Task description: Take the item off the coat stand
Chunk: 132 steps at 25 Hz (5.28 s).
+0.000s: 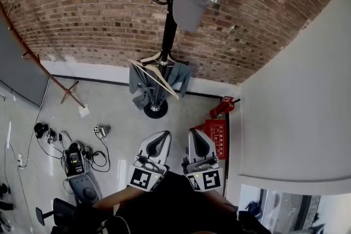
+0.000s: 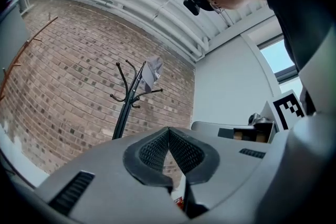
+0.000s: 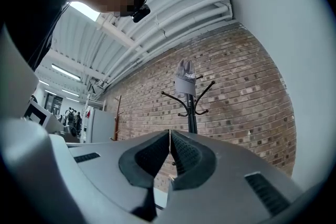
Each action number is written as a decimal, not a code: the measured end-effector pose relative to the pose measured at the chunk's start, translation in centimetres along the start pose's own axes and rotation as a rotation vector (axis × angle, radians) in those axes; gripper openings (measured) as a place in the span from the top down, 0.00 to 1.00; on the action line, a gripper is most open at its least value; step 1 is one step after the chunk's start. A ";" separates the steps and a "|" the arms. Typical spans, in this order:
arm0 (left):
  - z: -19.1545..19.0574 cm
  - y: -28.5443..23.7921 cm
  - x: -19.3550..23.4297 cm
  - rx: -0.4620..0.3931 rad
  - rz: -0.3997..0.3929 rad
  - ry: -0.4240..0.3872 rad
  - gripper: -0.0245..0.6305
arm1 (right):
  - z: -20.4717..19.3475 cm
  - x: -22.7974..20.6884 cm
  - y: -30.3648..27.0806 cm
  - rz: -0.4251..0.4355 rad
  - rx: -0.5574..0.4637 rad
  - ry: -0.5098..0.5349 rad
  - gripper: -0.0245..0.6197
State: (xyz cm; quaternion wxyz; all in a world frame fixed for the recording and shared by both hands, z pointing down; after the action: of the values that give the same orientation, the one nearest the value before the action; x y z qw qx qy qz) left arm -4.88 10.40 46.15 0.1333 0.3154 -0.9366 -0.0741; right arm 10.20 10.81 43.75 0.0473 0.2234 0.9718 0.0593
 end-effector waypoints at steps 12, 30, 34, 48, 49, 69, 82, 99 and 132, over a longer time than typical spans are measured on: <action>2.4 -4.8 8.4 0.001 -0.041 -0.025 0.93 | 0.1 -0.7 -10.4 0.000 -0.015 0.000 0.93; 1.4 -12.0 9.0 0.070 0.063 -0.101 0.93 | 8.6 -10.6 -17.0 0.084 -0.157 -0.072 0.93; 1.1 -13.1 8.9 0.080 0.063 -0.140 0.93 | 11.4 -12.1 -18.8 0.139 -0.229 0.021 0.80; 2.2 -15.4 9.8 -0.037 0.128 -0.056 0.93 | 16.8 -14.5 -23.7 0.252 -0.187 -0.074 0.80; 2.1 -15.4 9.8 -0.032 0.129 -0.059 0.93 | 17.4 -14.6 -23.8 0.257 -0.211 -0.078 0.80; 1.9 -14.9 10.1 -0.033 0.167 -0.032 0.93 | 22.3 -13.9 -27.3 0.375 -0.231 -0.124 0.75; 1.7 -14.1 7.9 0.001 0.105 -0.200 0.93 | 22.0 -14.1 -28.9 0.353 -0.222 -0.134 0.86; 1.3 -12.8 7.5 0.013 0.096 -0.145 0.93 | 24.9 -14.3 -25.9 0.302 -0.424 -0.075 0.90; 1.4 -12.1 7.4 -0.019 0.070 -0.097 0.93 | 28.6 -13.8 -20.8 0.185 -0.673 -0.011 0.91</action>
State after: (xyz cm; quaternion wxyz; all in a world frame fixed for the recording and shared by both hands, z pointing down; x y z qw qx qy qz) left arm -4.04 -3.57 43.65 0.0932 0.2771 -0.9517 -0.0935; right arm 17.07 -11.11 13.50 0.1181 0.2828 0.8730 0.3793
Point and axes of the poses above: the fingertips, and each gripper's own axes: y backward along the fingers, x to its left, z out of its top, the point moved 8 cm from there along y, backward along the fingers, and after that the axes turned 2 degrees about -y, right-handed, at the moved point
